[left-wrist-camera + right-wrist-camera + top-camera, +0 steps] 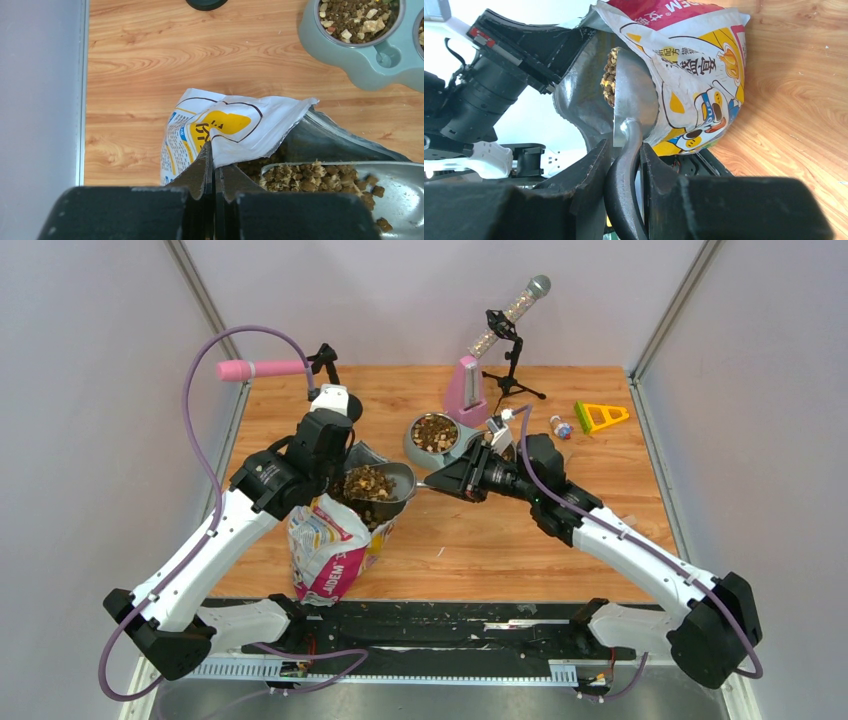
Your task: Serve the pet food
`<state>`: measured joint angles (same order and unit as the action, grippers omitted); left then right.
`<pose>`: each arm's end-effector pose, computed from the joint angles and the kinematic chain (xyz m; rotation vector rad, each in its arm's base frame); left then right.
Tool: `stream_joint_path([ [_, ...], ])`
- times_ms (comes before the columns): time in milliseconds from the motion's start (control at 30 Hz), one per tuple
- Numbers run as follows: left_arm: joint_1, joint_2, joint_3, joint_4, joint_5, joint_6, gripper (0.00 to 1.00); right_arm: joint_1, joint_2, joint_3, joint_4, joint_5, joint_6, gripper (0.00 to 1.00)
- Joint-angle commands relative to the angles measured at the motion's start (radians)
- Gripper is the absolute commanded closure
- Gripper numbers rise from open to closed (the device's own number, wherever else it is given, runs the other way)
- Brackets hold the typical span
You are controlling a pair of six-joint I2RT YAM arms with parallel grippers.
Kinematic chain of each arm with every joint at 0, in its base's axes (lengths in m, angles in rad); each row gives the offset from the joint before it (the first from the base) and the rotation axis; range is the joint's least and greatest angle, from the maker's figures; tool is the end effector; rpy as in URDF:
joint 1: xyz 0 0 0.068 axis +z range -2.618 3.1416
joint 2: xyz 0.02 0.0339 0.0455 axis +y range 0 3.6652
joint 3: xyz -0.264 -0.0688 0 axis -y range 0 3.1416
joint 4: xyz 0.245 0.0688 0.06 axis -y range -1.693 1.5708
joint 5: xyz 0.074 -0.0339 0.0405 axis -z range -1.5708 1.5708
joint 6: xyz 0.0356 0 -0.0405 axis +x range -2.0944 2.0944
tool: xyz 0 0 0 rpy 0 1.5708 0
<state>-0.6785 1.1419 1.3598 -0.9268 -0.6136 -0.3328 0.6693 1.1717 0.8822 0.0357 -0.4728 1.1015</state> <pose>0.1800 -0.1188 0.3980 0.0602 2.1334 0.1150 0.2030 0.1813 0.3178 0.0684 2.1472 1.5870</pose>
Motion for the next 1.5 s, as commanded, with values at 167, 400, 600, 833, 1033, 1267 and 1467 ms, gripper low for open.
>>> stream_joint_path([
  [167,0.0,-0.05,0.05,0.19,-0.055,-0.006,1.0,-0.025,-0.122,-0.094,0.259,0.073,0.097,1.0],
  [400,0.0,-0.05,0.049,0.191,-0.057,-0.006,1.0,-0.036,-0.149,-0.146,0.267,0.096,0.119,1.0],
  [600,0.0,-0.054,0.047,0.191,-0.058,-0.008,1.0,-0.089,-0.182,-0.237,0.393,0.043,0.196,1.0],
  [833,0.0,-0.052,0.047,0.19,-0.062,-0.008,1.0,-0.116,-0.153,-0.299,0.536,-0.058,0.269,1.0],
  [1033,0.0,-0.05,0.049,0.188,-0.06,-0.008,1.0,-0.129,-0.139,-0.269,0.483,-0.098,0.239,1.0],
  [1267,0.0,-0.056,0.048,0.19,-0.057,-0.009,1.0,-0.134,-0.158,-0.249,0.463,-0.107,0.225,1.0],
  [1467,0.0,-0.052,0.048,0.189,-0.058,-0.009,1.0,-0.176,-0.184,-0.255,0.467,-0.125,0.235,1.0],
])
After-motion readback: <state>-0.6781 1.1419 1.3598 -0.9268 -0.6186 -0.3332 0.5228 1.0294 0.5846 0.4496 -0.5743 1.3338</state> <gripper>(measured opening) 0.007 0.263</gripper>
